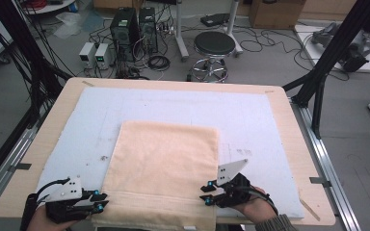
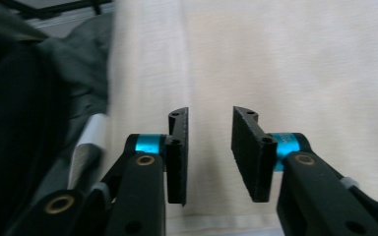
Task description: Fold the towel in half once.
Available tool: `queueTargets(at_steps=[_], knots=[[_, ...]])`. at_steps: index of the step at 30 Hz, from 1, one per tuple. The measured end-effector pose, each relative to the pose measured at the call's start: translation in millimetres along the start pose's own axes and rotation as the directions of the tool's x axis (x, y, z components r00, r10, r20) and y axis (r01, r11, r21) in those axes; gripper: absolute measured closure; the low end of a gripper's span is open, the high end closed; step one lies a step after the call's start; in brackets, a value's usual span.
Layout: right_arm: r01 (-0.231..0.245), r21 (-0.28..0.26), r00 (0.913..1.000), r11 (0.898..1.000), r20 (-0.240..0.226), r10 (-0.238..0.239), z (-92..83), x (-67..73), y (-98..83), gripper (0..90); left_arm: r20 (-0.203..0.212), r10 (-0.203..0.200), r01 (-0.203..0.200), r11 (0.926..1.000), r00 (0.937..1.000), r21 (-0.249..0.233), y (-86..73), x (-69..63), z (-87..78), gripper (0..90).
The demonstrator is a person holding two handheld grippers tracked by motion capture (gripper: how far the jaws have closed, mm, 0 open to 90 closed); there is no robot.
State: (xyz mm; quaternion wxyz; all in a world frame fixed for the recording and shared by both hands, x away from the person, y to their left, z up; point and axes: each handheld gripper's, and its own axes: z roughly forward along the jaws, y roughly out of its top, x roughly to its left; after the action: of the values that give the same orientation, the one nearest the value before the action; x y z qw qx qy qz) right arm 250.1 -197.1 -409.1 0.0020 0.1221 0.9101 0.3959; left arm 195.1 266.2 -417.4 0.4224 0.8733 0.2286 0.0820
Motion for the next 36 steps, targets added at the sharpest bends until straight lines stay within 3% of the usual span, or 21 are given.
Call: queueTargets(at_steps=[3, 6, 11, 13, 18, 22, 24, 25, 27, 30, 31, 34, 35, 36], knots=[[-0.029, -0.028, 0.9975, 0.999, 0.064, 0.03, -1.5, -17.0, 2.8, 59.4, -0.039, -0.003, 0.001, 0.9995, 0.9992, -0.03, 8.4, 8.5, 2.3, 65.4], [-0.068, -0.052, 0.9892, 0.996, 0.126, 0.074, -3.8, -38.6, 6.8, 54.9, -0.09, -0.024, 0.018, 0.9974, 0.9956, -0.07, 20.1, 24.1, 9.4, 62.5], [-0.102, -0.087, 0.9588, 0.991, 0.257, 0.121, -6.6, -79.5, 11.7, 49.0, -0.18, -0.053, 0.037, 0.9953, 0.9823, -0.09, 42.9, 63.6, 33.8, 56.6], [-0.115, -0.086, 0.9448, 0.99, 0.298, 0.136, -5.5, -95.8, 13.0, 46.7, -0.232, -0.085, 0.062, 0.9926, 0.9691, -0.104, 50.5, 81.3, 44.5, 53.0], [-0.149, -0.096, 0.9182, 0.984, 0.356, 0.174, 1.2, -128.9, 11.1, 41.6, -0.314, -0.125, 0.085, 0.9865, 0.941, -0.14, 66.3, 115.2, 66.3, 50.3], [-0.198, -0.094, 0.8972, 0.976, 0.383, 0.219, 5.8, -151.7, 4.7, 39.1, -0.354, -0.199, 0.167, 0.9787, 0.914, -0.12, 71.7, 138.3, 80.6, 50.4], [-0.216, -0.099, 0.8962, 0.971, 0.375, 0.237, 7.8, -157.0, 1.0, 37.9, -0.365, -0.217, 0.198, 0.976, 0.9052, -0.089, 70.5, 146.6, 87.2, 53.2], [-0.217, -0.093, 0.9, 0.972, 0.366, 0.236, 9.2, -158.3, -0.5, 37.2, -0.38, -0.222, 0.21, 0.9749, 0.898, -0.074, 69.5, 149.2, 90.5, 52.9], [-0.223, -0.071, 0.9051, 0.972, 0.356, 0.233, 13.6, -158.7, -1.6, 36.6, -0.382, -0.238, 0.233, 0.9707, 0.8932, -0.059, 66.6, 153.1, 94.7, 50.8], [-0.234, -0.047, 0.9135, 0.971, 0.331, 0.236, 20.4, -158.9, -1.8, 38.2, -0.352, -0.245, 0.251, 0.9676, 0.9033, -0.029, 62.9, 155.1, 100.7, 49.3], [-0.244, -0.054, 0.9135, 0.968, 0.323, 0.248, 21.5, -159.1, -1.9, 40.5, -0.342, -0.256, 0.26, 0.9649, 0.9039, -0.037, 62.4, 155.6, 101.0, 49.8], [-0.248, -0.057, 0.9239, 0.967, 0.287, 0.253, 21.3, -160.1, -1.2, 62.0, -0.309, -0.283, 0.283, 0.9581, 0.9081, -0.047, 61.2, 157.6, 100.9, 59.1], [-0.251, -0.055, 0.93, 0.966, 0.263, 0.257, 21.4, -160.9, -0.3, 74.5, -0.302, -0.285, 0.283, 0.9578, 0.9098, -0.052, 61.1, 157.7, 101.3, 64.1], [-0.253, -0.053, 0.9345, 0.966, 0.245, 0.258, 22.5, -161.2, 0.9, 79.6, -0.28, -0.29, 0.286, 0.9565, 0.9149, -0.057, 61.5, 157.9, 102.0, 71.1]])
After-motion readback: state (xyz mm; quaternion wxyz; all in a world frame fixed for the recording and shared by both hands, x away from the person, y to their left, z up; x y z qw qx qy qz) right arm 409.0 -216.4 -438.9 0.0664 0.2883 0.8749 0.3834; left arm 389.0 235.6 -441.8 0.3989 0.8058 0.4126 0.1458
